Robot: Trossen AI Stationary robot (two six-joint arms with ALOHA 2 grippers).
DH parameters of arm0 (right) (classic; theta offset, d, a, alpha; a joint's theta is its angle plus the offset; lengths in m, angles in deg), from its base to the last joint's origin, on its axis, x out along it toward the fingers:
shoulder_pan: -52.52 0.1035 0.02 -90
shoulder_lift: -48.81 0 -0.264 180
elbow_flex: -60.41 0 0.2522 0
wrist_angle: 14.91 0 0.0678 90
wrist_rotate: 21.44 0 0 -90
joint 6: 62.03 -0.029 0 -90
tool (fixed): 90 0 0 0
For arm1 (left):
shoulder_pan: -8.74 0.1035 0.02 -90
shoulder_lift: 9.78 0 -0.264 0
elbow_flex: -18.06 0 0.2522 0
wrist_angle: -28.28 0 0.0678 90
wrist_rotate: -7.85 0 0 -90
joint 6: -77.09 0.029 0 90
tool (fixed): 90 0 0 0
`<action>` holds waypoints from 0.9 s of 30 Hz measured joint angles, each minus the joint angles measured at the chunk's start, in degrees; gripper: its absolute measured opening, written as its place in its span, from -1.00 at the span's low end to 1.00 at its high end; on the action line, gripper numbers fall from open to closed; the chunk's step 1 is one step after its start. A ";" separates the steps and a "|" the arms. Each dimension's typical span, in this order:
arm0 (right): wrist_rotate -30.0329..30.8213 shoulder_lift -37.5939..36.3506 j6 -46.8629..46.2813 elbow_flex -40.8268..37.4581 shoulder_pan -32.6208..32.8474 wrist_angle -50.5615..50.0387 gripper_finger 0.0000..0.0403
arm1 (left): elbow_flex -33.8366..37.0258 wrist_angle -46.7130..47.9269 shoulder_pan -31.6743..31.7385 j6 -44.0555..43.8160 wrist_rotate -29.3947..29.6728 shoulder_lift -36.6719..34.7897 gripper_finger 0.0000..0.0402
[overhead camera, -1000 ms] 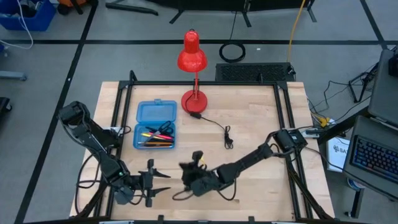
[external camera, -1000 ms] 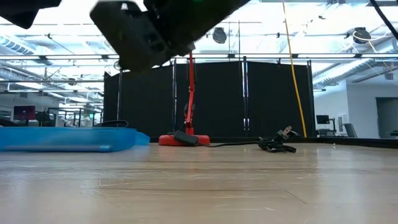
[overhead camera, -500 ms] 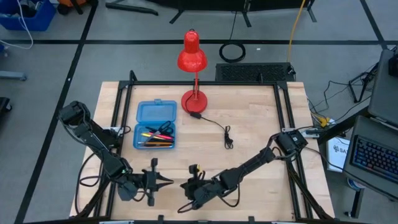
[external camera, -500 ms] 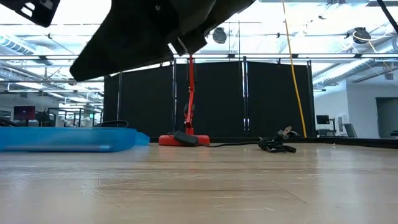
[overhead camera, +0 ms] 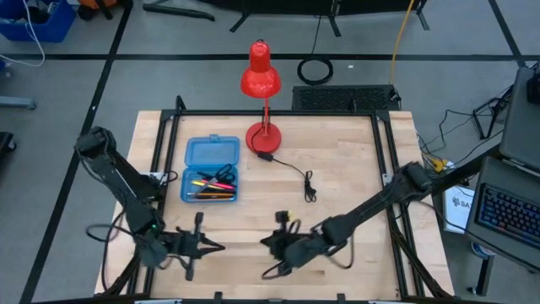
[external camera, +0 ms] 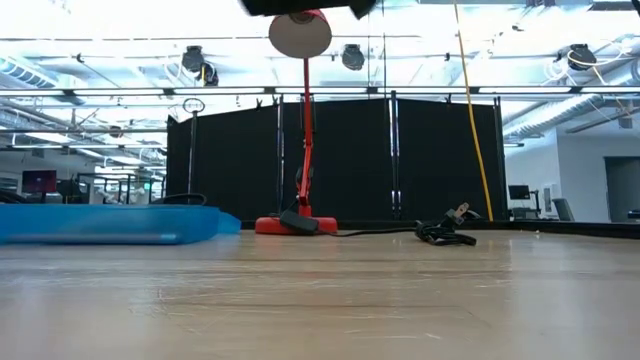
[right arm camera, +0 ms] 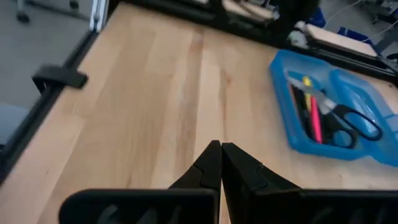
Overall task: Pick & place school supplies into a supply box
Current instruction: Return to Home Position
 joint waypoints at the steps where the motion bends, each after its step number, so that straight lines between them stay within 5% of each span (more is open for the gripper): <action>1: -0.03 -2.08 -0.47 -2.33 0.00 1.42 -1.00 | 0.01 0.72 -0.60 0.40 0.07 -1.57 -0.96; 16: -0.25 -35.84 0.60 -39.08 1.36 26.11 -1.00 | 0.86 11.86 -3.23 2.67 1.40 -19.04 -0.95; 27: -0.21 -47.24 1.79 -49.54 4.78 27.36 -1.00 | 22.68 -12.89 7.34 7.04 -22.26 -30.74 -0.98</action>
